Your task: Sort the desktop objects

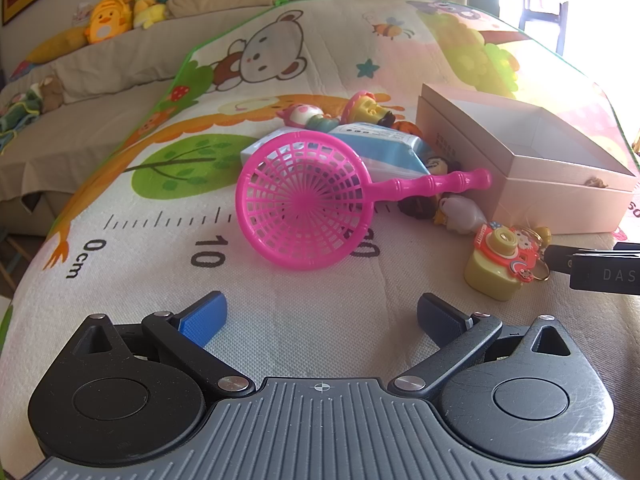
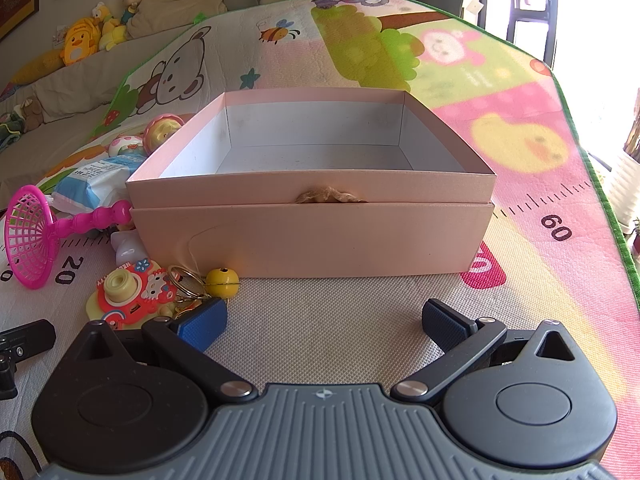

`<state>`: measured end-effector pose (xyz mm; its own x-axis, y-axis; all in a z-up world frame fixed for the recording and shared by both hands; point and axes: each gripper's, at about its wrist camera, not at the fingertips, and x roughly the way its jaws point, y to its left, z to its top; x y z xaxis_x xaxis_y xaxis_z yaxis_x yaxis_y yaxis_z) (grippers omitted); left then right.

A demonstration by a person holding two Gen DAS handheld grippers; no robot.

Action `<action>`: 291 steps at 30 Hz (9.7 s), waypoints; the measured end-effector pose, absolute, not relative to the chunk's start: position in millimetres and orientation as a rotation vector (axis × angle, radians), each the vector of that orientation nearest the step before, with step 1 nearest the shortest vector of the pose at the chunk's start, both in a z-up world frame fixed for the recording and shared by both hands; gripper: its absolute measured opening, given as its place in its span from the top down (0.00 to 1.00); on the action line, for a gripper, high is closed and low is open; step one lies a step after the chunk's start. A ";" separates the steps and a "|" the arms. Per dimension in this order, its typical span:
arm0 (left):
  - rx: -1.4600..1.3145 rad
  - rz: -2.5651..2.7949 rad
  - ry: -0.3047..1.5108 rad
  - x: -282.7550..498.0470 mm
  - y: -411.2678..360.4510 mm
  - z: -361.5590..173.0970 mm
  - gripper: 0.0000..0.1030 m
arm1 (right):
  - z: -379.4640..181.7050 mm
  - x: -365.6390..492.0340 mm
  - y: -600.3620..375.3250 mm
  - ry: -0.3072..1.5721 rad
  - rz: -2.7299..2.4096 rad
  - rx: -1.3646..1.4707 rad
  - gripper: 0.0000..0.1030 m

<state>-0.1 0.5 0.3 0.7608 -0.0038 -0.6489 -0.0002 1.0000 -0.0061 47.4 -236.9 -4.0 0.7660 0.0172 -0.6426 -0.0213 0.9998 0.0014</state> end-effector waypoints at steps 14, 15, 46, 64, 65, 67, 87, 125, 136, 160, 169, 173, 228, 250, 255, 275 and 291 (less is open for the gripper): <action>-0.006 -0.002 0.706 -0.2 0.5 0.3 0.00 | -4.6 46.1 -236.3 0.698 0.021 -0.006 0.00; -0.006 -0.002 0.706 -0.1 0.5 0.3 0.00 | -4.6 46.0 -236.2 0.698 0.021 -0.006 0.00; -0.006 -0.002 0.707 -0.2 0.5 0.3 0.00 | 0.2 28.5 -228.6 0.771 0.056 -0.013 0.00; -0.064 0.060 0.783 6.1 31.0 18.5 0.00 | 36.6 -20.3 -198.1 0.626 0.421 -0.132 0.00; -0.064 0.070 0.782 5.7 33.4 18.8 0.00 | 35.4 -15.2 -192.4 0.635 0.440 -0.141 0.00; -0.068 0.092 0.786 5.8 40.0 19.9 0.00 | 31.0 -1.9 -177.9 0.647 0.456 -0.169 0.00; -0.089 0.171 0.744 10.3 63.1 29.9 0.00 | 49.7 -25.8 -143.3 0.484 0.548 -0.443 0.34; -0.157 -0.029 0.728 -8.5 53.5 31.2 0.00 | 14.0 15.8 -149.2 0.761 0.604 -0.224 0.34; -0.026 -0.158 0.722 -23.9 9.9 20.8 0.00 | 12.9 8.0 -201.3 0.759 0.479 -0.128 0.69; -0.049 -0.139 0.682 -24.8 33.8 30.7 0.00 | 6.4 -11.3 -222.0 0.642 0.455 -0.067 0.28; -0.027 -0.025 0.750 52.1 15.5 22.8 0.01 | 7.4 -16.8 -217.9 0.612 0.446 -0.099 0.24; -0.050 -0.037 0.774 59.3 17.6 20.7 0.16 | 8.5 -20.0 -217.9 0.592 0.444 -0.106 0.19; 0.040 -0.195 0.704 -43.5 4.0 36.4 0.21 | 65.6 -17.3 -198.0 0.714 0.479 -0.163 0.44; 0.051 -0.399 0.475 96.2 -107.4 157.6 0.21 | 263.5 45.0 -304.8 0.370 0.374 0.100 0.45; 0.059 -0.423 0.543 128.8 -128.3 121.1 0.09 | 233.0 95.0 -308.1 0.462 0.379 0.194 0.45; 0.061 -0.406 0.562 129.2 -153.5 84.9 0.22 | 239.0 68.6 -304.6 0.389 0.485 0.215 0.45; 0.091 -0.307 0.600 139.9 -126.3 75.2 0.20 | 291.4 41.1 -307.4 0.209 0.488 0.204 0.45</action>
<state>139.9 -126.3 75.2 0.7816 -0.2571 -0.5683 0.3098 0.9508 -0.0040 41.1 -307.4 291.4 0.8628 0.4830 -0.1490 -0.4416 0.8638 0.2426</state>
